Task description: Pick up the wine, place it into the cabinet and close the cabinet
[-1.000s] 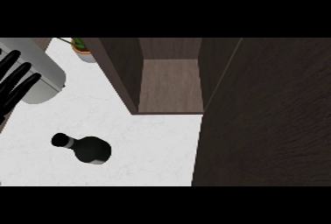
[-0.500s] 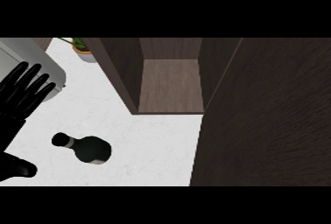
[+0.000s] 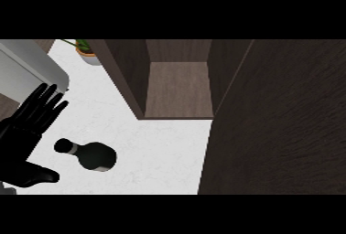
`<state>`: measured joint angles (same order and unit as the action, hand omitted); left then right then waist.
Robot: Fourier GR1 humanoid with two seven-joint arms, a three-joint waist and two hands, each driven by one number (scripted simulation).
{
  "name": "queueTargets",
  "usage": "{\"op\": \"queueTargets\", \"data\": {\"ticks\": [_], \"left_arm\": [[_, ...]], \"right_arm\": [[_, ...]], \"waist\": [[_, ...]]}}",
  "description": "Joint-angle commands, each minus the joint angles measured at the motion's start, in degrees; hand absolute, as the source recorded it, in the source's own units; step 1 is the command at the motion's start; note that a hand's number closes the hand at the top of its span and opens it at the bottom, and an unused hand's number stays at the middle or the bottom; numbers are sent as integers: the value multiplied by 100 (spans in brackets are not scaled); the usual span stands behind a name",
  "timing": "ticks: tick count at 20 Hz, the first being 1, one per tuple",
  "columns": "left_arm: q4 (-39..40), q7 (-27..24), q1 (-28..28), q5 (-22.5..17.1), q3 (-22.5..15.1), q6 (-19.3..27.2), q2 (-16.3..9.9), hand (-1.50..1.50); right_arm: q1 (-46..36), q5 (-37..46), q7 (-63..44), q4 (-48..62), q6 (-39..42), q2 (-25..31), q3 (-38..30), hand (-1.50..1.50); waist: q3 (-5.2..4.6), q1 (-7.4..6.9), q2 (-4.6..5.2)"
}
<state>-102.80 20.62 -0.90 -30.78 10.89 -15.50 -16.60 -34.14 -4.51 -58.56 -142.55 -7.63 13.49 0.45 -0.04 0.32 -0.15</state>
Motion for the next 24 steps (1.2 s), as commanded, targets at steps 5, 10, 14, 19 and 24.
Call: {"op": "queueTargets", "data": {"ticks": [5,10,14,19,24], "left_arm": [[958,-1004,361,517,-4,-672,190,-150],[1106,-1325,550,794,-85,-727,396,-150],[2048,-1859,264,1167,-73,-980,377,-150],[2449,-2168,490,1116,78,-1359,238,-150],[3415,-2581,-132,1516,73,-1227,306,-150]], "right_arm": [[-119,-414,-777,-711,-248,22,-109,-150],[170,-334,-515,-729,-153,-26,83,-150],[-234,-285,-836,-636,-216,148,50,-150],[-540,-223,-746,-390,-381,52,118,-150],[-85,-413,-804,-825,-246,185,-81,-150]], "waist": [[-2,13,-4],[1,-6,0],[-4,33,0],[-4,-10,-3],[0,36,0]]}}
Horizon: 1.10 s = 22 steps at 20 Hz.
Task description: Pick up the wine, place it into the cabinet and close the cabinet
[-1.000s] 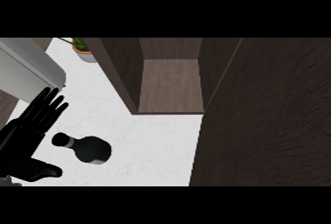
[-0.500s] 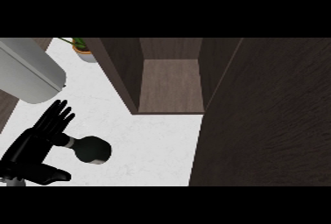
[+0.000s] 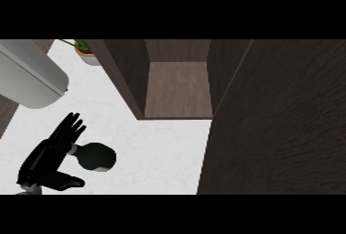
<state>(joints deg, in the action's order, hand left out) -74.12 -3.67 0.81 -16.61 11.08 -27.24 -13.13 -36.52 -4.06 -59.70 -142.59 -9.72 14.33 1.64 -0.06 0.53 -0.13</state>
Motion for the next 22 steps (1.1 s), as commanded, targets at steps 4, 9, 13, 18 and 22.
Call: {"op": "queueTargets", "data": {"ticks": [4,9,13,18,22], "left_arm": [[641,-246,-81,-64,69,-371,-23,-150],[1697,-751,-581,55,196,-489,-22,-150],[1936,-923,-710,242,108,-496,-6,-150],[2731,-1541,-1026,493,158,-704,-200,-150],[3391,-2219,-1220,913,-20,-450,130,-150]], "right_arm": [[264,-201,-190,-531,-35,-74,63,-150],[214,-280,-442,-680,-117,-17,34,-150],[-202,-475,-459,-280,-197,17,-236,-150],[-61,-212,-527,-488,-200,35,22,-150],[284,-327,-463,-768,-164,8,68,-150]], "waist": [[4,-37,2],[1,-4,3],[2,-27,1],[1,-13,3],[-2,33,11]]}}
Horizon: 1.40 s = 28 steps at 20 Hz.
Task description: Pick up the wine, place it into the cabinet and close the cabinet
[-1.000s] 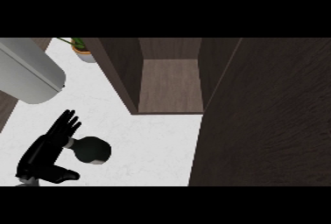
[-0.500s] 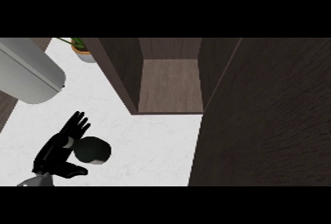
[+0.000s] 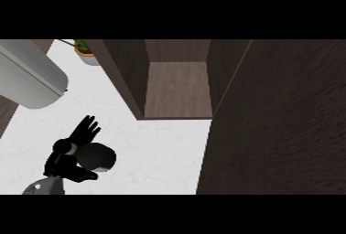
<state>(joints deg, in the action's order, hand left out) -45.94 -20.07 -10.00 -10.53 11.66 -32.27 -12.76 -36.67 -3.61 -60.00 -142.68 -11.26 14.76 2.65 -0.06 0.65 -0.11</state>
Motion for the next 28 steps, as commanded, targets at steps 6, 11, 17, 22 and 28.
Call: {"op": "queueTargets", "data": {"ticks": [6,11,17,22,28], "left_arm": [[106,-107,-228,36,-180,18,366,150],[-146,-1296,-57,827,-659,-264,41,150],[-391,-1694,-298,943,-459,1260,653,150],[-642,-2658,201,1277,-550,2509,1249,150],[-1814,-2336,305,925,-1015,2847,1269,150]], "right_arm": [[360,-292,-335,-626,-71,-41,-68,-150],[-215,-154,-492,-238,-182,58,33,-150],[77,-619,-289,-352,60,118,-259,-150],[40,-602,-166,-196,36,136,-457,-150],[173,-608,-398,-457,2,150,-417,-150]], "waist": [[6,-39,-6],[-5,-40,-20],[6,-27,-18],[6,-53,-15],[9,-69,-33]]}}
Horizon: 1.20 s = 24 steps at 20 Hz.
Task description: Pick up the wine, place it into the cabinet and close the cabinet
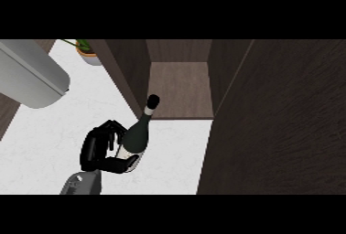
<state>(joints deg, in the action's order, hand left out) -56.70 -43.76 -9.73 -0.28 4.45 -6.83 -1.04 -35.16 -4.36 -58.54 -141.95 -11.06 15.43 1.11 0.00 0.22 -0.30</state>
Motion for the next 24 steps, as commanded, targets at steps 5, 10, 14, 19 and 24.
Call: {"op": "queueTargets", "data": {"ticks": [5,10,14,19,24], "left_arm": [[-1381,841,7,-558,-1123,574,102,150],[-2534,1947,-31,-1104,-1892,1238,103,150],[-3366,2874,-246,-1225,-1947,1740,104,150],[-3358,3850,-1257,-1209,-2222,2548,104,150],[-3111,4341,-2139,-1162,-2183,3230,104,150]], "right_arm": [[-278,-472,-474,-174,-50,49,-154,-150],[157,-594,-453,-579,33,-10,-173,-150],[212,-653,-462,-596,123,40,-207,-150],[-250,-732,-457,-165,33,69,-403,-150],[223,-691,-252,-350,176,-11,-301,-150]], "waist": [[-3,-8,0],[2,32,-8],[4,19,-13],[0,25,1],[1,45,18]]}}
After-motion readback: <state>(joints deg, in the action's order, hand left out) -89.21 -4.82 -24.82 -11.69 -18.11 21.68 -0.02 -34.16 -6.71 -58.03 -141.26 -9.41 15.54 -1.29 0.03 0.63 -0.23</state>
